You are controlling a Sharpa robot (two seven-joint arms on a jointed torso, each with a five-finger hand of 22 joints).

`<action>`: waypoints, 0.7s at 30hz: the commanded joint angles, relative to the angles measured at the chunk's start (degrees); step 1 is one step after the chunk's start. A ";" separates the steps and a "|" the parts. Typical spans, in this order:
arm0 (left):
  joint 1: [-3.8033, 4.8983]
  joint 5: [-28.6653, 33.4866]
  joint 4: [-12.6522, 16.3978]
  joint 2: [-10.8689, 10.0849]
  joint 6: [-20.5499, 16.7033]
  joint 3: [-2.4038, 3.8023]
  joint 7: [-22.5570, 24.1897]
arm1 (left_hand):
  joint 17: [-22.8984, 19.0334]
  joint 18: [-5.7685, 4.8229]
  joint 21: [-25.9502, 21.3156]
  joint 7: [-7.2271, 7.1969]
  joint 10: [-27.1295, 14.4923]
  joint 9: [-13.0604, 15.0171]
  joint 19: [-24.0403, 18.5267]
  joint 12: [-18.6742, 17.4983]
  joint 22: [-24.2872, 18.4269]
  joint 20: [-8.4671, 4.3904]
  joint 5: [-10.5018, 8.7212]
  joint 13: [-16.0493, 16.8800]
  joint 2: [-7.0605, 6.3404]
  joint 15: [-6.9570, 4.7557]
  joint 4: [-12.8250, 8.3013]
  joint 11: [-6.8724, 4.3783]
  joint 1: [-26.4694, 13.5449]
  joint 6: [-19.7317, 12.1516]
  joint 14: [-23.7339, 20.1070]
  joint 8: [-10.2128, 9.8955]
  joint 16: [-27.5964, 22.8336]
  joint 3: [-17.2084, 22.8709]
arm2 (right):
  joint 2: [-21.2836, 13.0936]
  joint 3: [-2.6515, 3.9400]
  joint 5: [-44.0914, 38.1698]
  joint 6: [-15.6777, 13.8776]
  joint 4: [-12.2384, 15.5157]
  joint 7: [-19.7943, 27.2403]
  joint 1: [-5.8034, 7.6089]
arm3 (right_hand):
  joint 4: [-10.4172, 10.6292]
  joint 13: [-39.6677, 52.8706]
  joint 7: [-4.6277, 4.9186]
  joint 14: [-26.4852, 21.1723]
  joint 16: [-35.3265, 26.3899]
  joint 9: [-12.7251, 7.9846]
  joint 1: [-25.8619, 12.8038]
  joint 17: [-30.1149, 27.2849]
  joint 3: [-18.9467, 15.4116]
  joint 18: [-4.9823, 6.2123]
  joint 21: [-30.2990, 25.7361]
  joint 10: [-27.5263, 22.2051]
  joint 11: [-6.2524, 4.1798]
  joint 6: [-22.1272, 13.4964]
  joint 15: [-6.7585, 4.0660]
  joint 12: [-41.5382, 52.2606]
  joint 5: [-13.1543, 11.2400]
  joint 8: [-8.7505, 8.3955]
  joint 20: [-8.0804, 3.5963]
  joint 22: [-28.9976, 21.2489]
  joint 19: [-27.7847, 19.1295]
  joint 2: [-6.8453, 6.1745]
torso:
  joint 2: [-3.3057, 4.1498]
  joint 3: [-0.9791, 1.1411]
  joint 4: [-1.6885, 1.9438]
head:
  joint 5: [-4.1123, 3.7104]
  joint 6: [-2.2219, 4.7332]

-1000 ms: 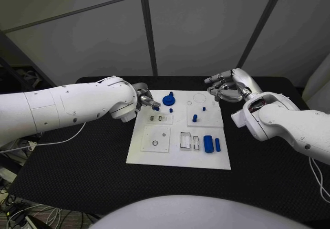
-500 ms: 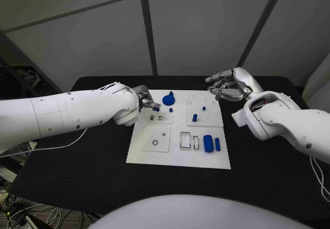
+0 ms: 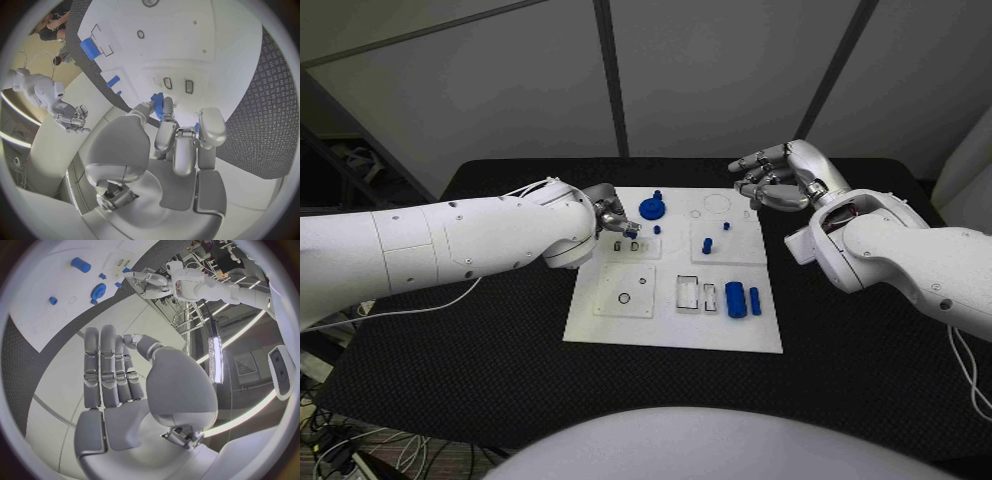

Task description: Assemble the parts on the task board

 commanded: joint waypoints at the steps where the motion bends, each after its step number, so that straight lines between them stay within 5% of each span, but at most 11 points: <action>1: -0.01 -1.68 -0.06 0.18 1.24 0.03 -0.24 | 12.24 -1.22 0.05 -0.39 0.47 0.10 0.24 0.28 0.26 0.01 -0.27 0.07 -0.40 -0.39 -11.83 0.12 0.11 0.79 5.30 0.40 0.26 11.54 | 0.01 0.04 -0.18 0.32 0.17 0.27 0.13 | -0.03 -0.06 0.26 0.28 -0.27 -0.08 0.31 -0.10 -0.41 0.67 -0.27 -0.07 0.28 0.16 0.03 -0.15 0.14 -0.32 0.16 -0.09 0.17 0.33 | -0.02 0.01 0.03 | -0.01 -0.02; 21: -0.52 -3.52 -1.52 1.51 2.83 0.05 -1.21 | 12.40 -1.25 0.16 -0.40 0.73 0.33 0.28 0.52 0.38 0.01 -1.01 0.30 -0.25 -0.38 -11.76 0.14 -0.04 0.94 5.34 0.47 0.36 11.52 | 0.04 0.04 -0.18 0.35 0.25 0.30 0.13 | -0.01 -0.17 0.27 0.32 -0.42 -0.07 0.27 -0.13 -0.47 0.66 -0.34 -0.07 0.30 0.17 0.05 -0.15 0.15 -0.31 0.17 -0.11 0.18 0.36 | -0.01 -0.02 -0.01 | -0.16 -0.31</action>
